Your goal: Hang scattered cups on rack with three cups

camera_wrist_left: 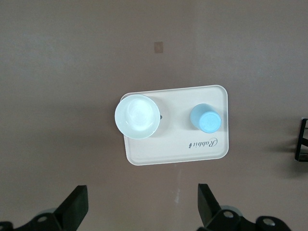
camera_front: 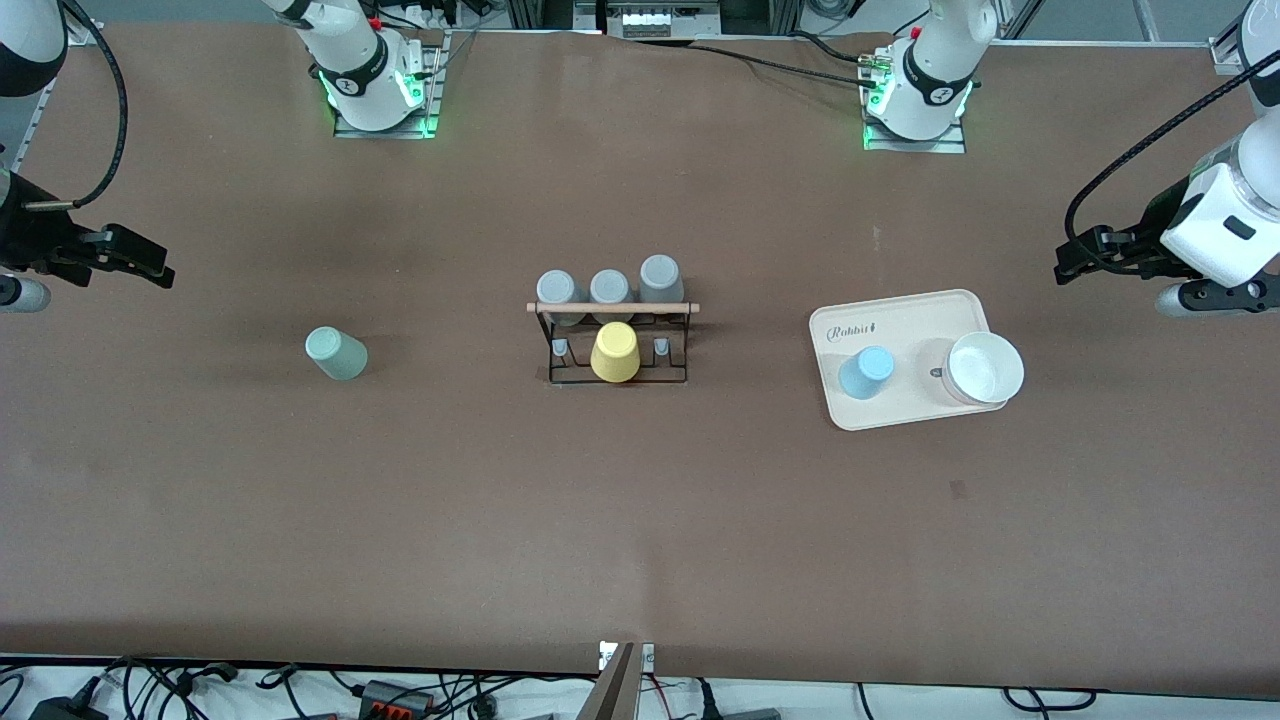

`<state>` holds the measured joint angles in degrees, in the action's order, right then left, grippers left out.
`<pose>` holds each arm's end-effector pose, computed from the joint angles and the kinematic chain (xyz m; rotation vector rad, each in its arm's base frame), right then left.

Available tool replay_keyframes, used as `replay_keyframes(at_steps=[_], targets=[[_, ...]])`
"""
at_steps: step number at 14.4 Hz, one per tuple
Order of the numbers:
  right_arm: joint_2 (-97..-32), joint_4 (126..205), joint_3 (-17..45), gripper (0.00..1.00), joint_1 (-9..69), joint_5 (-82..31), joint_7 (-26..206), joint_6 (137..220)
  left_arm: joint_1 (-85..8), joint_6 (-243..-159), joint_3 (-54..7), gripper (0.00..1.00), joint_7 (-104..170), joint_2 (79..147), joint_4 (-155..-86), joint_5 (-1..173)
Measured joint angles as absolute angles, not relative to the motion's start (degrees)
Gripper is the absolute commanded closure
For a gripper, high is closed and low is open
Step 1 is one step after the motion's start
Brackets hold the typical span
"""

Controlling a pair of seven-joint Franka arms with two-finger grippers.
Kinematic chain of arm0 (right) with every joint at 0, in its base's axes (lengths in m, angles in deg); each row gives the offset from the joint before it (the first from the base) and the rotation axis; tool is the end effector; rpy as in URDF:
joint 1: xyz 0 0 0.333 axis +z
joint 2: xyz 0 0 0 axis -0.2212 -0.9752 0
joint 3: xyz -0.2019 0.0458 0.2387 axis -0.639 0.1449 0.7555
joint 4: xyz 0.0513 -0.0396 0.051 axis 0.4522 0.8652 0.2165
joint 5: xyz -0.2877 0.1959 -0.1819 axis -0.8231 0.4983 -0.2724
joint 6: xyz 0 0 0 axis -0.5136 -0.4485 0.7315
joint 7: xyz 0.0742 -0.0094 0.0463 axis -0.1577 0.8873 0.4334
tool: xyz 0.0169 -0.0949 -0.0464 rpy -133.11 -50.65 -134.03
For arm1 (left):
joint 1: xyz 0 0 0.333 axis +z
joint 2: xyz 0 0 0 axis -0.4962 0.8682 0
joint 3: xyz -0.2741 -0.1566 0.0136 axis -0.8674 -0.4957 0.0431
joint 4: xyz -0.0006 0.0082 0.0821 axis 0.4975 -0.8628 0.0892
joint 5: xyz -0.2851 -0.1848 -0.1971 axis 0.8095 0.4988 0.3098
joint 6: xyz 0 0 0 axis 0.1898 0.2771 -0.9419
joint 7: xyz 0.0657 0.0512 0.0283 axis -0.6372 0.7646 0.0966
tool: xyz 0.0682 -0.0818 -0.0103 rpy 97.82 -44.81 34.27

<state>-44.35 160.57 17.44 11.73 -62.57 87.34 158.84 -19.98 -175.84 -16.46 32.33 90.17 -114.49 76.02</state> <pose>0.5772 -0.0289 0.5691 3.1390 -0.0198 -0.0343 0.5665 -0.0118 0.5699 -3.1272 -0.1223 0.1261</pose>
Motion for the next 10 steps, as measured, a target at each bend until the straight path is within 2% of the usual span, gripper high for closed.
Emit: replay_keyframes(at_steps=[6, 10], targets=[[-44.32, 160.52, 17.41, 0.0, 11.72, -62.57, 87.34, 158.85, -20.07, -176.13, -16.86, 0.0, 31.73, 91.3, -114.31, 76.81], [-44.53, 160.54, 17.32, 0.0, 11.7, -62.57, 87.34, 158.84, -20.98, -178.18, -17.16, 0.0, 31.49, 97.85, -111.35, 76.91]])
